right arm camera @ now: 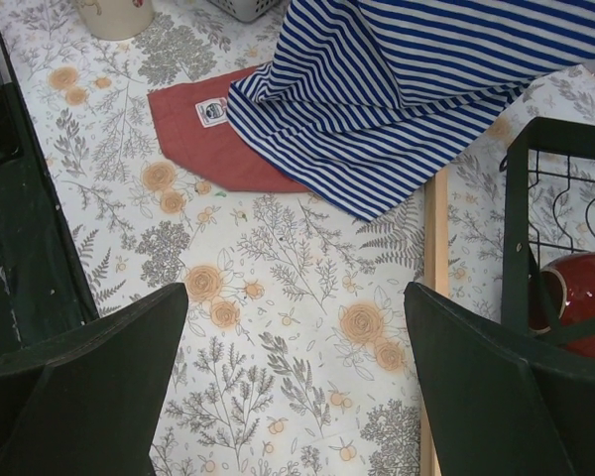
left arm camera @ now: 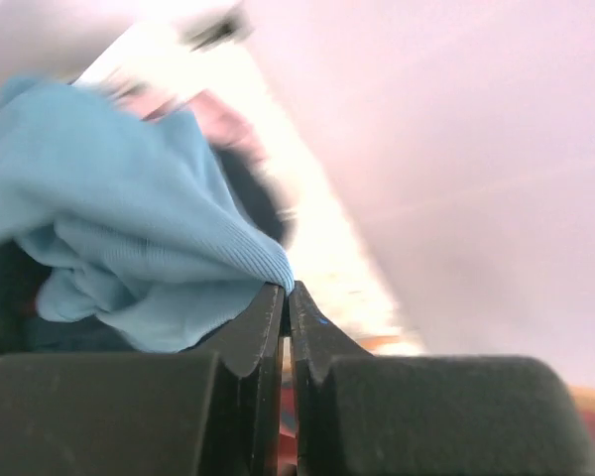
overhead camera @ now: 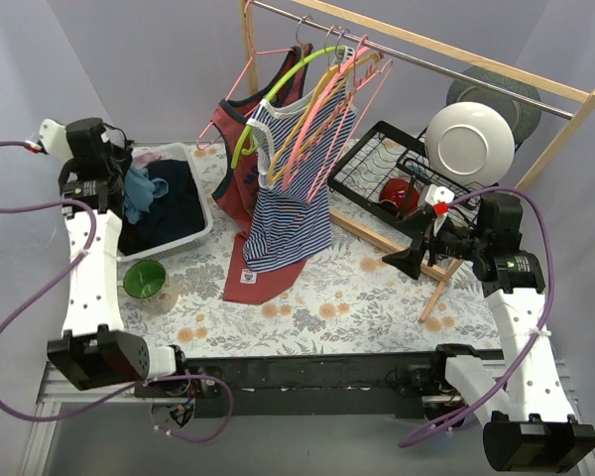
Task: Place the tank top on the hanger
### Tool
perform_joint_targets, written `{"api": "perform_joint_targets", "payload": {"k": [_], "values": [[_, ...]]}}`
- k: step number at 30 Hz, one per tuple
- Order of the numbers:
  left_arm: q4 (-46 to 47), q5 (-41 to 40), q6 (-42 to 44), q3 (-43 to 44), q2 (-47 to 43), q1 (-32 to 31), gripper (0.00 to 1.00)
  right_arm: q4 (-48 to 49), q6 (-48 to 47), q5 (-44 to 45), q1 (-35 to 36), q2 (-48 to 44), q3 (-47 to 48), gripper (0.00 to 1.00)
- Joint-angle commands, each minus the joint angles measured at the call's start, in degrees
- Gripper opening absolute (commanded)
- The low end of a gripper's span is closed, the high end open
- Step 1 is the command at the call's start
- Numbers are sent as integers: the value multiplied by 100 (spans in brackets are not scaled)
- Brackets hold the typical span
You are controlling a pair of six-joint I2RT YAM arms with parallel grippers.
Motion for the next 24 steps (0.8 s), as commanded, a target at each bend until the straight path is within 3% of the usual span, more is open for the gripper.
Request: {"api": "perform_joint_targets", "payload": {"k": [1, 6, 12, 17, 21, 22, 24], "values": [[88, 432, -218, 763, -483, -3, 0, -152, -131, -81, 19, -131, 401, 99], [87, 1223, -210, 1808, -624, 6, 0, -117, -61, -107, 19, -184, 428, 99], [193, 2231, -104, 2408, -834, -3, 0, -90, 1, -99, 19, -228, 481, 99], [613, 2954, -340, 2093, -1265, -3, 0, -169, -69, -107, 19, -237, 533, 99], [1491, 4209, -604, 1478, -1703, -169, 0, -406, -446, -256, 19, -228, 595, 99], [2120, 4908, -640, 1303, -1783, -257, 0, -485, -508, -283, 19, -219, 604, 99], [2389, 5248, -605, 976, -1889, -520, 0, -494, -587, -292, 19, -245, 569, 99]]}}
